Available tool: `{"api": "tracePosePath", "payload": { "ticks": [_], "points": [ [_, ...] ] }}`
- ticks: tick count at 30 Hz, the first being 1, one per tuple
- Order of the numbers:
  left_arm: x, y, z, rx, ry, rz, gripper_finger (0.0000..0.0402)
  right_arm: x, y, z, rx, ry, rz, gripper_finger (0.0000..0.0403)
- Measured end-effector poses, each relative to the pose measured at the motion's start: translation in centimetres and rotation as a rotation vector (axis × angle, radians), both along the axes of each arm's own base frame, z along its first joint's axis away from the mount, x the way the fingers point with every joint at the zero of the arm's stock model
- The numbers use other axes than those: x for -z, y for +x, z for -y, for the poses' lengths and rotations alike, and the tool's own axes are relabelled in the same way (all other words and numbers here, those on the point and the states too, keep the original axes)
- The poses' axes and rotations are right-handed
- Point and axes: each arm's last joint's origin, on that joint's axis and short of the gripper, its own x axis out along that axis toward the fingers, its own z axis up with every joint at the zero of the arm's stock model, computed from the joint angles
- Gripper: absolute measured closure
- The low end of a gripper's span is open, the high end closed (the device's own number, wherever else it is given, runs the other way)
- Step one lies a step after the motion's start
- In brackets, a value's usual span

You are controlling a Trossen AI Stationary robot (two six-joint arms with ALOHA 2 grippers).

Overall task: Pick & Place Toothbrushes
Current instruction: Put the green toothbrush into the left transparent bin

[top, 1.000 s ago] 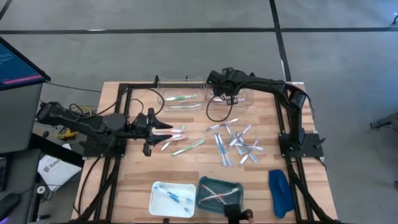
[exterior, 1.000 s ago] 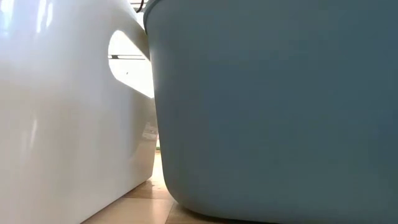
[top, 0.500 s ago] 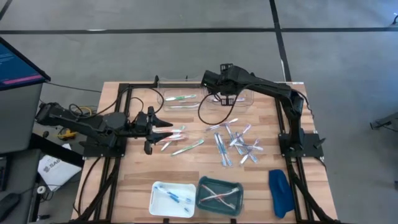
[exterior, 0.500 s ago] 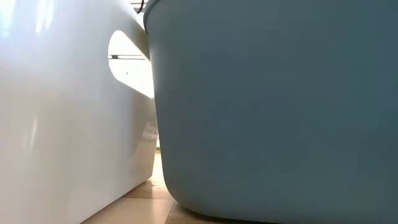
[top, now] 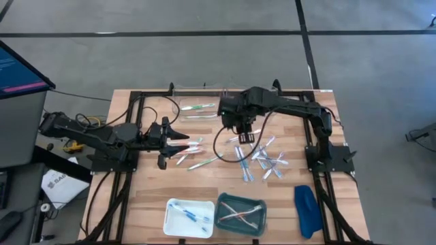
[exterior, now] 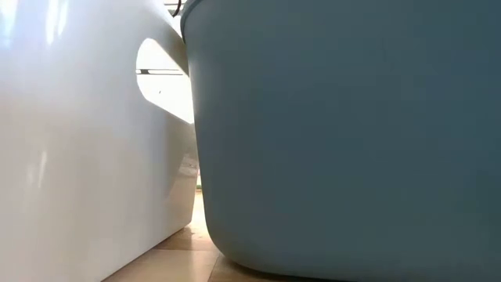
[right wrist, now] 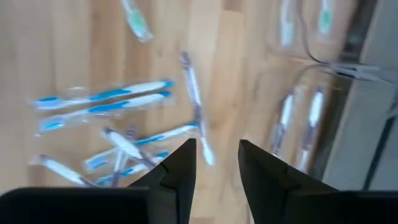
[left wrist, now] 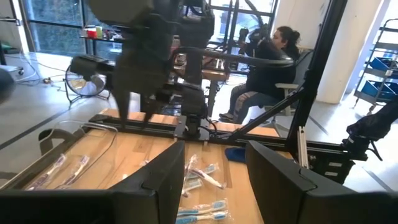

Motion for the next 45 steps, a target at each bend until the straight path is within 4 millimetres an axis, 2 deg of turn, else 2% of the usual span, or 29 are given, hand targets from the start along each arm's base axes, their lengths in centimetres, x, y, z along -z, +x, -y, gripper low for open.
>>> {"api": "tracePosePath", "payload": {
  "ticks": [10, 19, 25, 27, 29, 37, 41, 45],
  "points": [
    [0.0, 0.0, 0.1, 0.028, -0.004, -0.005, 0.0238, -0.7, 0.4, -4.3, 0.006, 0.064, 0.090, 0.0290],
    [0.1, -0.1, 0.6, 0.057, -0.021, -0.007, 0.0238, -0.7, -0.5, -7.6, -0.012, 0.079, 0.140, 0.0290],
    [0.0, -0.1, 0.6, 0.057, -0.027, 0.000, 0.0238, 0.6, -1.9, -8.0, 0.012, 0.085, 0.134, 0.0290],
    [0.0, -0.1, 0.6, 0.057, -0.027, 0.001, 0.0238, 0.8, -2.3, -8.0, 0.017, 0.091, 0.183, 0.0290],
    [-0.1, -0.1, 0.6, 0.057, -0.028, 0.007, 0.0238, 1.4, -3.3, -7.9, 0.029, 0.093, 0.173, 0.0290],
    [-0.1, -0.1, 0.5, 0.051, -0.023, 0.014, 0.0238, 2.8, -7.0, -7.5, 0.075, 0.120, 0.308, 0.0290],
    [-0.2, -0.1, 0.5, 0.052, -0.022, 0.015, 0.0238, 3.4, -8.4, -7.3, 0.089, 0.140, 0.419, 0.0290],
    [-0.2, -0.1, 0.5, 0.039, -0.009, 0.015, 0.0238, 3.0, -8.7, -6.9, 0.057, 0.128, 0.655, 0.0290]
  ]
}}
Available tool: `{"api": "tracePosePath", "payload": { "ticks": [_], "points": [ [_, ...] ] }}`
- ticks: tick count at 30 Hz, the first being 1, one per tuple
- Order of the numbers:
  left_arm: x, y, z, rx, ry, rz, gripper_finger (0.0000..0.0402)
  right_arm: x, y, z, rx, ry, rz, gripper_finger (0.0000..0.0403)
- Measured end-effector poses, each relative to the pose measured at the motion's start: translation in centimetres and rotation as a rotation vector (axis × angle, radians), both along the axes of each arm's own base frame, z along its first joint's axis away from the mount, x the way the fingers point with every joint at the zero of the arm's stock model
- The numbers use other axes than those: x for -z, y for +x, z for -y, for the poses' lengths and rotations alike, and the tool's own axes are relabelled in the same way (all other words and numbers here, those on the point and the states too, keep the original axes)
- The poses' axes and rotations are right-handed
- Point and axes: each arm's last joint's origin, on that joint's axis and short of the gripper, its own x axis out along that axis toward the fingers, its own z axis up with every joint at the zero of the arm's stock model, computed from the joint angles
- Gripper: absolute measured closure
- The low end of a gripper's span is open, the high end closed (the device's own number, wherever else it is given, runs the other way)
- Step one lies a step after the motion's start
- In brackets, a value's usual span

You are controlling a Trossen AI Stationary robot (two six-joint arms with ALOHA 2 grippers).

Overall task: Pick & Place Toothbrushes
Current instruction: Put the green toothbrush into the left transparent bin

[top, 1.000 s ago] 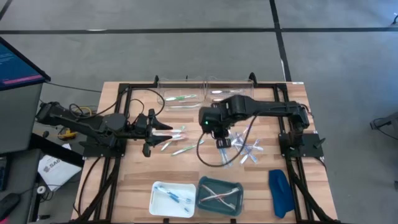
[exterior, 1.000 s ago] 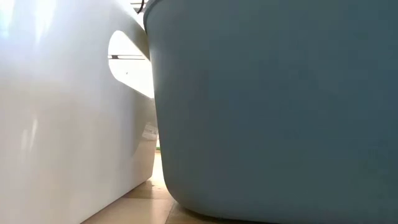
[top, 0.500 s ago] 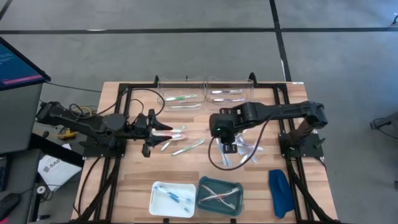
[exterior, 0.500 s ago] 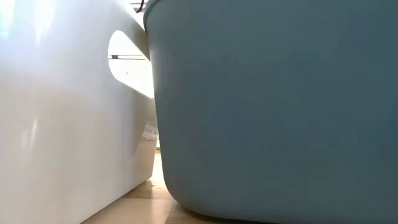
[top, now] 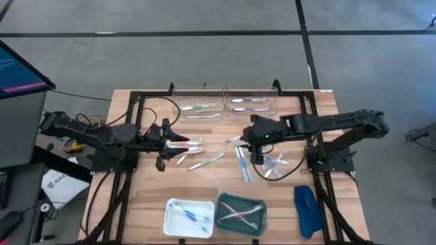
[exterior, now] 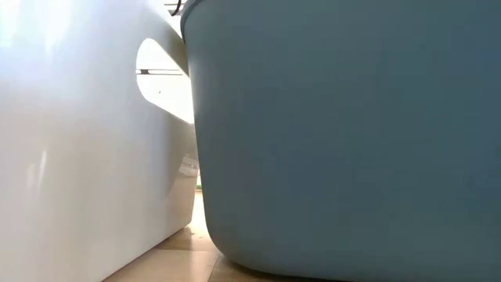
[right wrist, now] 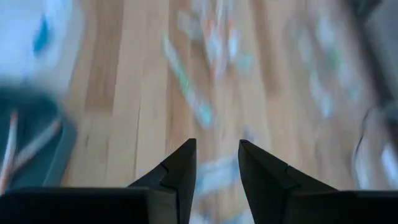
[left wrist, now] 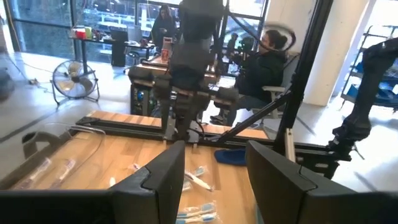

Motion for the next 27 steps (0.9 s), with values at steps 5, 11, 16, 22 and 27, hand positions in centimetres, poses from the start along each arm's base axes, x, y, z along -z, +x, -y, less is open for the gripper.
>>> {"api": "tracePosePath", "payload": {
  "ticks": [5, 11, 16, 22, 27],
  "points": [
    [0.1, 0.5, -0.6, -0.074, 0.055, 0.005, 0.0238, -0.4, 0.1, 0.1, -0.067, -0.069, 0.253, 0.0290],
    [1.6, 3.0, -1.5, -0.141, 0.067, -0.045, 0.0238, -0.3, -0.5, 0.4, -0.062, -0.076, 0.291, 0.0290],
    [3.2, 5.9, -3.0, -0.134, 0.063, -0.037, 0.0238, -0.6, -1.0, 0.7, -0.078, -0.105, 0.282, 0.0290],
    [3.8, 8.0, -4.6, -0.030, 0.055, -0.010, 0.0238, 0.2, -1.4, 1.1, -0.088, -0.131, 0.186, 0.0290],
    [4.5, 9.6, -4.8, 0.080, 0.029, -0.201, 0.0238, 0.4, -1.5, 1.5, -0.073, -0.132, 0.167, 0.0290]
  ]
}}
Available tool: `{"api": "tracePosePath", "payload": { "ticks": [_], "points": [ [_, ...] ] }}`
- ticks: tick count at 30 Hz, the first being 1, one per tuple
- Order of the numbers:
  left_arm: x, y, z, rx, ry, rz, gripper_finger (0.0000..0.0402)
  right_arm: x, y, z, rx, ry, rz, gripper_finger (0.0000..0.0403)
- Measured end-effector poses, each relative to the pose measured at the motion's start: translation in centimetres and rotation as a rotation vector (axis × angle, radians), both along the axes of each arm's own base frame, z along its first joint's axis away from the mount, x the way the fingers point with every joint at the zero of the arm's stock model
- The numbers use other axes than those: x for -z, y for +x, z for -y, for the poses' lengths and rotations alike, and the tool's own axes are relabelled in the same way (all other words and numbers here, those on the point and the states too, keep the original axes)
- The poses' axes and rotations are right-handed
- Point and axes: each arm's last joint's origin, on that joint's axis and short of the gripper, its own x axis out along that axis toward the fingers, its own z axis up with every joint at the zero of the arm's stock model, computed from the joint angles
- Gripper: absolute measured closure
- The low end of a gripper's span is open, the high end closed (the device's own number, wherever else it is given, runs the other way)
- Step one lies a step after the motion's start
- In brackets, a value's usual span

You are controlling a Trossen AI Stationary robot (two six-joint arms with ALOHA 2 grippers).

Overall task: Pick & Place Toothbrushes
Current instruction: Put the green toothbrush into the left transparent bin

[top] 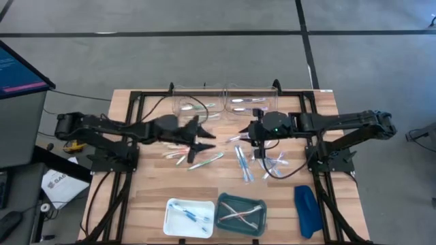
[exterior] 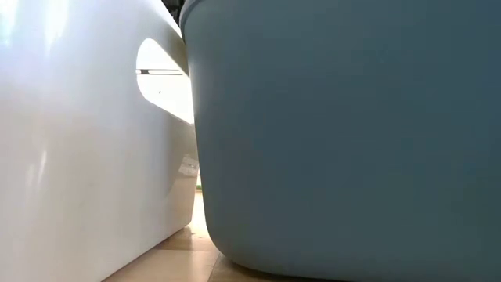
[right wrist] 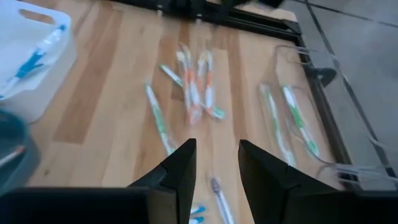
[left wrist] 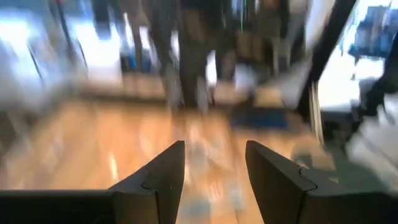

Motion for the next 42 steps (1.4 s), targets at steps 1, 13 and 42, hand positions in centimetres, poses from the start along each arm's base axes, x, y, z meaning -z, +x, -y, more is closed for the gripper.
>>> {"api": "tracePosePath", "payload": {
  "ticks": [1, 13, 42],
  "points": [
    [0.1, 0.4, 0.0, 0.000, -0.021, -0.095, 0.0238, 0.0, 0.0, 0.1, 0.003, -0.001, 0.001, 0.0290],
    [4.9, 2.2, 2.2, -0.077, -0.147, -0.660, 0.0238, -0.2, 0.1, 0.2, 0.006, 0.001, 0.027, 0.0290],
    [10.9, 3.8, 2.9, -0.109, -0.020, -0.854, 0.0238, -0.9, 0.5, 1.9, 0.052, -0.031, 0.098, 0.0290]
  ]
}}
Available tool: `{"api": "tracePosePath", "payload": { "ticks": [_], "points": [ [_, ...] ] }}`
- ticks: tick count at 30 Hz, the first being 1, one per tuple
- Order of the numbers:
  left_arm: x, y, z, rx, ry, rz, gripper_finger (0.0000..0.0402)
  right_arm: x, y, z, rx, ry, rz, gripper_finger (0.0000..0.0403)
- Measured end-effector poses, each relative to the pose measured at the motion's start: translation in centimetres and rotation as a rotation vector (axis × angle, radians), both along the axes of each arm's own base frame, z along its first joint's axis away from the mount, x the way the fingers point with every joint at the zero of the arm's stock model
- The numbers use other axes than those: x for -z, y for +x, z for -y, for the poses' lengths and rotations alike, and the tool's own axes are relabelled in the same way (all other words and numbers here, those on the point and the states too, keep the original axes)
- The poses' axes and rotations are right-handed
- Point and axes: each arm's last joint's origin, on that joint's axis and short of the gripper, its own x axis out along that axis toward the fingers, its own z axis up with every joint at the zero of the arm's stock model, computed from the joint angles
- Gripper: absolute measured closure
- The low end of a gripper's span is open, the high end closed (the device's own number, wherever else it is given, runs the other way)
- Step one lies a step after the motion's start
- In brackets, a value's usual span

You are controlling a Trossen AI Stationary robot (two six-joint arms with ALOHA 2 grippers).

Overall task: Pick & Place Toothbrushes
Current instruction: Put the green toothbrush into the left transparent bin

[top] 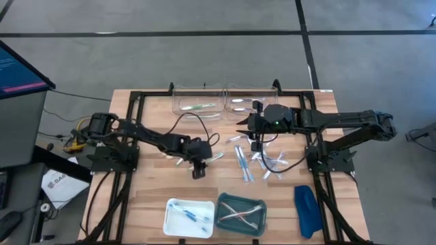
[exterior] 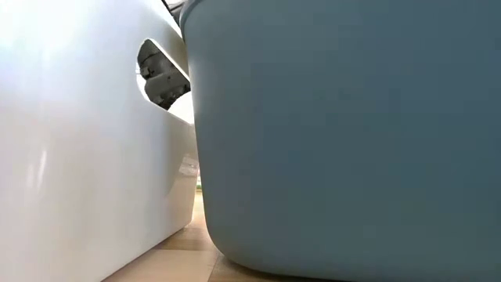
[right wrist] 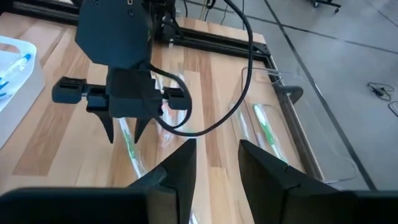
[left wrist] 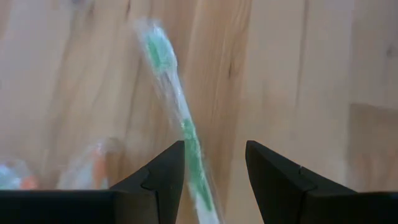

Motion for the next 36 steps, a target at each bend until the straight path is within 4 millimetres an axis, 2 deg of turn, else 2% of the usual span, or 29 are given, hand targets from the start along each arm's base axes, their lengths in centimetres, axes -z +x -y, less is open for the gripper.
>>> {"api": "tracePosePath", "payload": {
  "ticks": [5, 11, 14, 17, 19, 23, 26, 29, 33, 36],
  "points": [
    [2.4, 0.6, -0.2, 0.002, -0.014, -0.094, 0.0238, 0.0, 0.0, 0.0, 0.000, 0.000, 0.000, 0.0290],
    [2.7, 1.6, -1.1, -0.016, -0.048, -0.136, 0.0249, 0.0, 0.0, -0.1, -0.003, 0.001, -0.002, 0.0290],
    [2.3, 1.5, -1.3, -0.015, -0.029, -0.171, 0.0297, 0.1, -0.1, -0.1, -0.001, 0.006, -0.012, 0.0290],
    [1.7, 1.3, -1.4, 0.005, 0.018, -0.225, 0.0377, 0.3, -0.2, -0.1, 0.002, 0.012, -0.041, 0.0290],
    [0.7, 1.5, -1.4, 0.005, 0.054, -0.225, 0.0386, 0.5, -0.3, -0.3, 0.001, 0.020, -0.062, 0.0290],
    [-3.5, 1.0, -0.2, 0.030, 0.130, -0.135, 0.0394, 0.9, -0.6, -0.8, -0.006, 0.039, -0.109, 0.0290],
    [-7.3, -0.2, 0.7, 0.031, 0.238, -0.002, 0.0394, 1.2, -0.8, -1.3, -0.011, 0.060, -0.138, 0.0290],
    [-10.3, -1.5, 0.4, -0.028, 0.414, 0.104, 0.0394, 1.3, -0.9, -2.0, -0.021, 0.080, -0.152, 0.0290],
    [-13.1, -2.3, -2.7, 0.071, 0.547, 0.177, 0.0394, 1.3, -0.9, -3.1, -0.051, 0.093, -0.152, 0.0290],
    [-14.3, -3.0, -7.1, 0.124, 0.510, 0.196, 0.0394, 1.3, -1.0, -4.0, -0.076, 0.105, -0.152, 0.0290]
  ]
}}
